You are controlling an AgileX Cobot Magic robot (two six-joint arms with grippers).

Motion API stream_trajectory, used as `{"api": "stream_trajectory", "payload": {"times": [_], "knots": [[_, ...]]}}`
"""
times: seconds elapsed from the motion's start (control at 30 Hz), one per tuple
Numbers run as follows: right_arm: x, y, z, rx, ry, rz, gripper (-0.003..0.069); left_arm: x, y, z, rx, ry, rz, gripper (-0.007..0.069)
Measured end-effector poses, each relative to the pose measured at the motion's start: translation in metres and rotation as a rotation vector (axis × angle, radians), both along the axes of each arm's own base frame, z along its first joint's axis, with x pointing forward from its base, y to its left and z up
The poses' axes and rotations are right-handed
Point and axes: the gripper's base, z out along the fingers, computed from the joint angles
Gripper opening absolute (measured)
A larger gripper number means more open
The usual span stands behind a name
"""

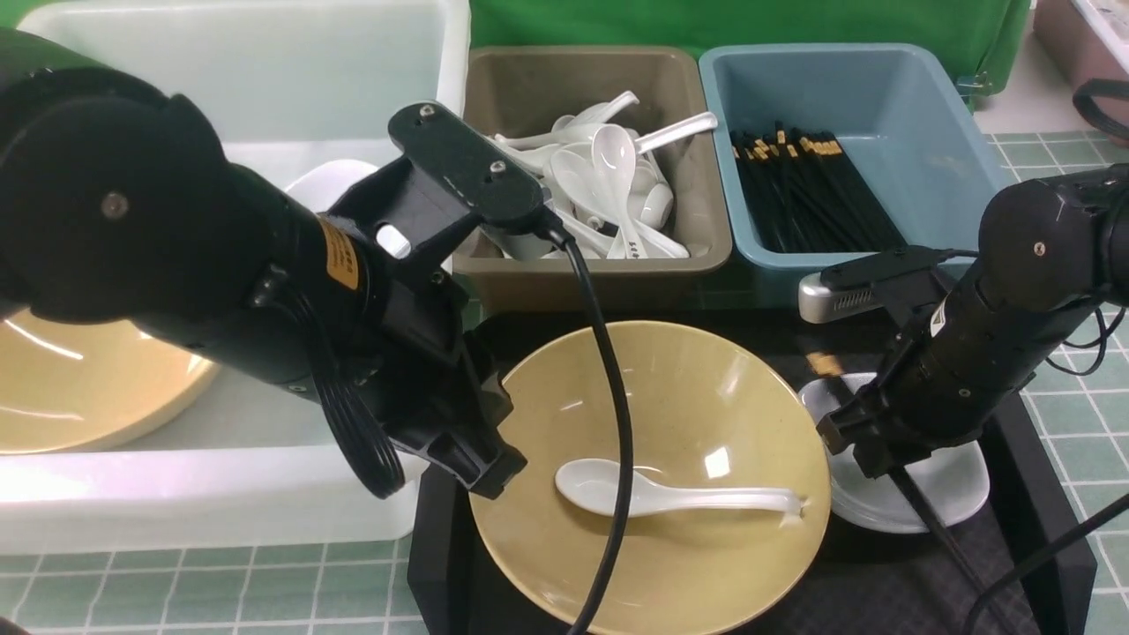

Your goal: On blue table put chopsticks spoon bowls plates into blue grey white boxes.

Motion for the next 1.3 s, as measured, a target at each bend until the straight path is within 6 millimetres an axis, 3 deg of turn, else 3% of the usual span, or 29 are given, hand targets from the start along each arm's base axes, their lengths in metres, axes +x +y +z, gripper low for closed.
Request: {"api": "stream_trajectory", "payload": {"times": [0.17,0.23,0.43,0.47,0.63,0.7,0.8,0.97,1.1,1.3], "knots": [[-0.001,0.000,0.002,0.000,0.002,0.001,0.0165,0.000,0.000,0.000,0.000,0.000,0.000,0.0001],[-0.003,-0.001,0.012,0.004,-0.013,0.003,0.0165,0.000,0.000,0.000,-0.001,-0.002,0.000,0.0001],[0.001,-0.003,0.071,0.012,-0.203,0.032,0.0165,0.013,-0.009,-0.002,-0.069,-0.061,0.042,0.0001],[0.002,-0.003,0.073,0.014,-0.210,0.032,0.0165,0.014,-0.010,-0.002,-0.074,-0.068,0.043,0.0001],[0.032,0.004,0.126,0.053,-0.456,0.037,0.0165,0.052,-0.037,-0.008,-0.201,-0.202,0.094,0.0001],[0.039,0.006,0.132,0.063,-0.496,0.035,0.0165,0.059,-0.042,-0.006,-0.218,-0.222,0.098,0.0001],[0.069,0.015,0.146,0.104,-0.607,0.011,0.0165,0.081,-0.057,0.010,-0.266,-0.298,0.097,0.0001],[0.108,0.016,0.148,0.144,-0.691,-0.050,0.0165,0.091,-0.063,0.029,-0.270,-0.388,0.078,0.0001],[0.149,0.011,0.129,0.170,-0.715,-0.135,0.0165,0.094,-0.061,0.036,-0.229,-0.452,0.055,0.0001],[0.186,0.006,0.088,0.167,-0.678,-0.192,0.0165,0.092,-0.056,0.030,-0.145,-0.412,0.042,0.0001]]}}
